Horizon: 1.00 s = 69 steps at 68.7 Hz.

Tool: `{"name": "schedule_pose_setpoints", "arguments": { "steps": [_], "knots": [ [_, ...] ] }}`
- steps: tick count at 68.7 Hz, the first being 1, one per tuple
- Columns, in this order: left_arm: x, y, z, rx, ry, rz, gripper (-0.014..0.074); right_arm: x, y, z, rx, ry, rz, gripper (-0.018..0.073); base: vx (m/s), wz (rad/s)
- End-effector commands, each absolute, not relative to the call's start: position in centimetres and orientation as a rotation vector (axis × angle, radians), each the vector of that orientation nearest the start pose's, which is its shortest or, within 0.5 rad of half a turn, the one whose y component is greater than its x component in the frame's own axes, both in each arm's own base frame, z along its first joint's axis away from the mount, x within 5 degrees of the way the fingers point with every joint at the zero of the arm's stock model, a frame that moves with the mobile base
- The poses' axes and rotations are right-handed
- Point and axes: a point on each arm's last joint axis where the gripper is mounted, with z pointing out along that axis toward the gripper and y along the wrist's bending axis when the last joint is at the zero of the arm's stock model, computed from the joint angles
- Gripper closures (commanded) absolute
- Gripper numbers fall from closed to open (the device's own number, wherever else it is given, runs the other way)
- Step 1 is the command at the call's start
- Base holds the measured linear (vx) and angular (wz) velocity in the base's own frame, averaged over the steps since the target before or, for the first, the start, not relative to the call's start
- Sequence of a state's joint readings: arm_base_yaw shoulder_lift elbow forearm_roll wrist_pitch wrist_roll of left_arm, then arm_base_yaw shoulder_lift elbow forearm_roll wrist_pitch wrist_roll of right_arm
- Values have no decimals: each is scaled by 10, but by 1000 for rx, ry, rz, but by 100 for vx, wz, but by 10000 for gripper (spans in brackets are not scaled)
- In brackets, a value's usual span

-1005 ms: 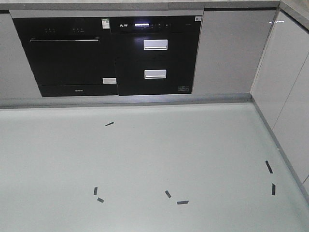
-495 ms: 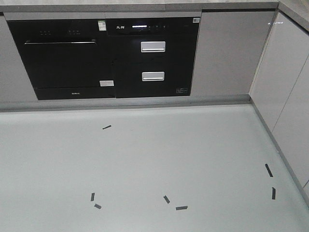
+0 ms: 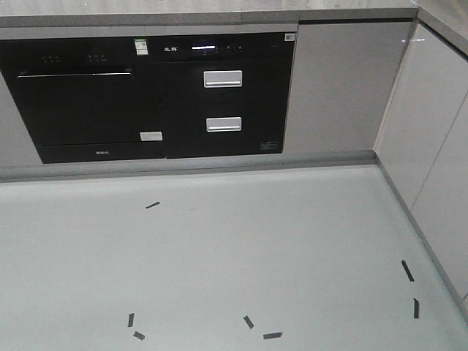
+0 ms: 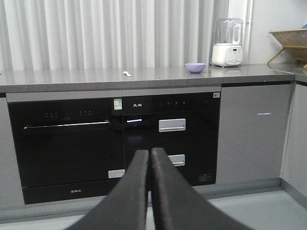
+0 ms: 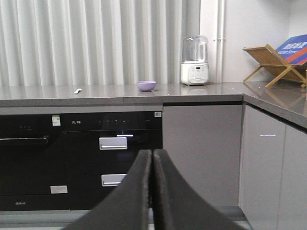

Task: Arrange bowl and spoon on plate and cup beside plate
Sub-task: 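Drive the base toward the counter with the spoon and bowl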

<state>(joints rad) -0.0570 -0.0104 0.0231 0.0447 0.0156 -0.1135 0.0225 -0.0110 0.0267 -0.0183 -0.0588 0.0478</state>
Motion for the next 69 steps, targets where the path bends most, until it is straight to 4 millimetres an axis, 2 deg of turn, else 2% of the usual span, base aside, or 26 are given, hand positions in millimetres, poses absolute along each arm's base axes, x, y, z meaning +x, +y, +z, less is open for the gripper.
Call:
{"name": "schedule_pose_setpoints", "arguments": {
  "steps": [1, 69],
  "knots": [
    [53, -3, 218, -13, 1403, -113, 603, 55, 1, 213, 1, 1369, 33, 570, 15, 11],
    [53, -4, 218, -8, 1403, -119, 603, 55, 1, 213, 1, 1369, 33, 570, 21, 9]
  ]
}}
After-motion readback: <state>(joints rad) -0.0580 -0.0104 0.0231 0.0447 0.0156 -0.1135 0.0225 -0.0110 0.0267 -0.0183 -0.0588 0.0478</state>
